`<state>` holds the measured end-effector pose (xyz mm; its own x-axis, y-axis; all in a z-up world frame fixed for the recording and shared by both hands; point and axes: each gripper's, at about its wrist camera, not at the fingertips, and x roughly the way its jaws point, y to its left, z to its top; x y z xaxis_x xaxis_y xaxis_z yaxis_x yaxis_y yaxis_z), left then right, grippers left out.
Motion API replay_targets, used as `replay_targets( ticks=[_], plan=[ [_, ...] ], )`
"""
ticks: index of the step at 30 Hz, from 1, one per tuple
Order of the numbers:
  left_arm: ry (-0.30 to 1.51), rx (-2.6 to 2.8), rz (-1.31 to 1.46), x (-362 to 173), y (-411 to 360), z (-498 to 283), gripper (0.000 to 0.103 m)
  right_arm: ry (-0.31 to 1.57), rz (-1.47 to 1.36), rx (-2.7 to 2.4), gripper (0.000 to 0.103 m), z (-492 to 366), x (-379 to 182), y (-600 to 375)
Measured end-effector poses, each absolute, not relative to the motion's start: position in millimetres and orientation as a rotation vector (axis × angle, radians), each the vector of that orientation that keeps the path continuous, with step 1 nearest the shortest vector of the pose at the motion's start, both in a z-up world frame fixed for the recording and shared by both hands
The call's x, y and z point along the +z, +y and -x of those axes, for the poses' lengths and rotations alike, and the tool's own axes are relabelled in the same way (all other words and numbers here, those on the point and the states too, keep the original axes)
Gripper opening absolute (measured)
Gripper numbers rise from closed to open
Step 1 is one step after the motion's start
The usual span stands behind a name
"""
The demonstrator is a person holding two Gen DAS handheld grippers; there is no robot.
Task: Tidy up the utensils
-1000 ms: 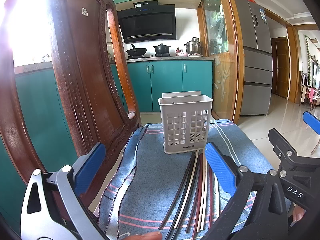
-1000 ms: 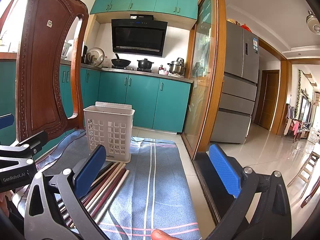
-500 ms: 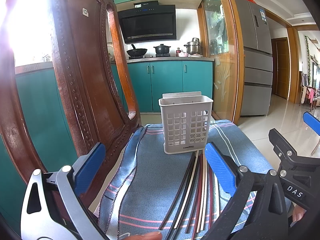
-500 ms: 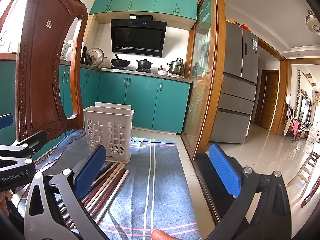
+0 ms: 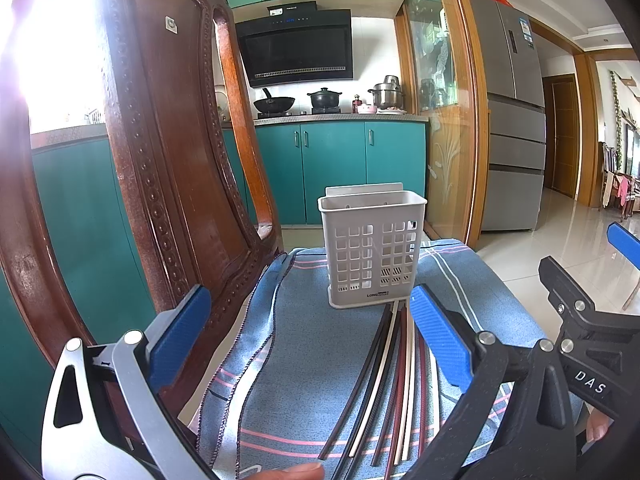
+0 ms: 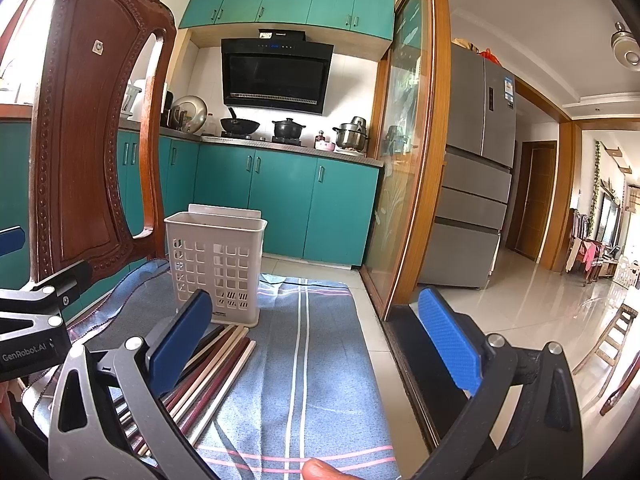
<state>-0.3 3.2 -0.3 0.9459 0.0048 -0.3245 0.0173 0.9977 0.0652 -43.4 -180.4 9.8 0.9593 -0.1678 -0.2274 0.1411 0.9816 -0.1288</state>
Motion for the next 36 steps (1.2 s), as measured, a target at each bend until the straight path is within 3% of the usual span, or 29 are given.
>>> replay_targets(
  ticks=[20,27,31,33,35,36],
  plan=[
    [0.343,0.011,-0.069,-0.3,4.0,-0.7,0.099,0.246,0.113,-0.173,0.101,40.9,9.9,-181.0],
    [0.605,0.008,-0.077,-26.5,6.3,-37.0,0.099,0.509,0.271,-0.273,0.101,-4.6,-17.3,-177.7],
    [0.643,-0.018,-0.061,-29.6,8.6,-42.1,0.099,0.591,0.284,-0.258,0.100,-18.8,-28.5,-175.9],
    [0.643,-0.019,-0.078,-30.1,4.8,-40.8,0.089,0.658,0.243,-0.240,0.091,-29.7,-33.6,-179.5],
    [0.673,-0.007,-0.101,-35.2,1.7,-43.4,0.068,0.748,0.182,-0.182,0.069,-43.3,-43.8,-182.5],
    [0.699,0.000,-0.104,-39.1,1.7,-46.6,0.061,0.835,0.124,-0.154,0.051,-57.4,-52.1,-186.9]
  ],
)
